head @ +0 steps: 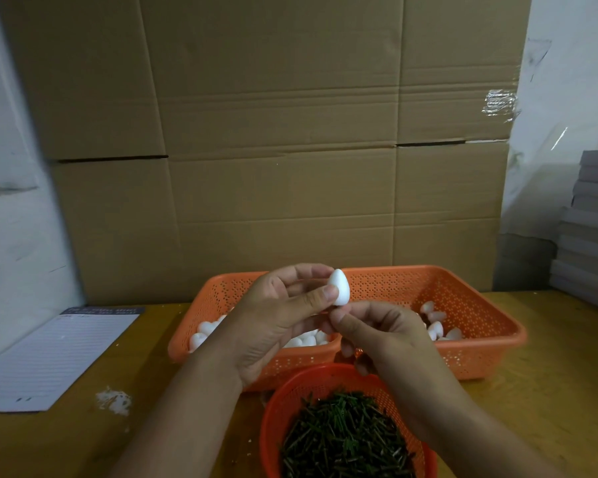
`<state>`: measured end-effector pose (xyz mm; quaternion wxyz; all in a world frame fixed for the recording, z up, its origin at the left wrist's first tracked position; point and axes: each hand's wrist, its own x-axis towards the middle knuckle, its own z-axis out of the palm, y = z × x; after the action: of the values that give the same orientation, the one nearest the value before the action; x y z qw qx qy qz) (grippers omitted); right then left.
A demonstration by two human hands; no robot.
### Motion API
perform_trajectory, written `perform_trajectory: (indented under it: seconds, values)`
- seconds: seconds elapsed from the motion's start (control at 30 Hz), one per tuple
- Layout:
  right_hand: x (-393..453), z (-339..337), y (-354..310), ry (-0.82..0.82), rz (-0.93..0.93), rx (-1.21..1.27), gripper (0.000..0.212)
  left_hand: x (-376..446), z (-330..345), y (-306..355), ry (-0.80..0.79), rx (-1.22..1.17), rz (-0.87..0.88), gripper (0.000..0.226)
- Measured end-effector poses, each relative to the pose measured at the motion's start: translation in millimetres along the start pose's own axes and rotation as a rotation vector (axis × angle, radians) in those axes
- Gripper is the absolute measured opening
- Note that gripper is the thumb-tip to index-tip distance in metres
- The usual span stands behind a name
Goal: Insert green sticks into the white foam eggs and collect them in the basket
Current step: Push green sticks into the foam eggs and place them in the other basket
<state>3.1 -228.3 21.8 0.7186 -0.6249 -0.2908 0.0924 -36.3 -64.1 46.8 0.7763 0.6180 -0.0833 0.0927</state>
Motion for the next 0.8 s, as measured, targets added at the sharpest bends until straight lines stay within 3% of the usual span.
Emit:
perform_trajectory:
  seconds: [0.2,0.4,0.67,0.8]
  values:
    - [0.8,-0.8,2.5,0.029,0.000,-0.020,0.015,-1.1,-1.3,0.0,-0.008,0.121,0.028,0.031]
    - [1.4,-3.9,0.7,0.018,-0.024,-0.086,0.018,-0.7,-2.2,-2.0,-0.064,0.096,0.028,0.027]
    - [2.4,-6.7,-3.2,-0.088,0.053,-0.041,0.029,2.6,-6.2,-4.8,-0.111,0.110,0.007,0.026]
    - [3.0,-7.9,-2.4,-0.128,0.104,-0.011,0.024,1.3,-6.0,-3.6,-0.138,0.123,0.007,0.029]
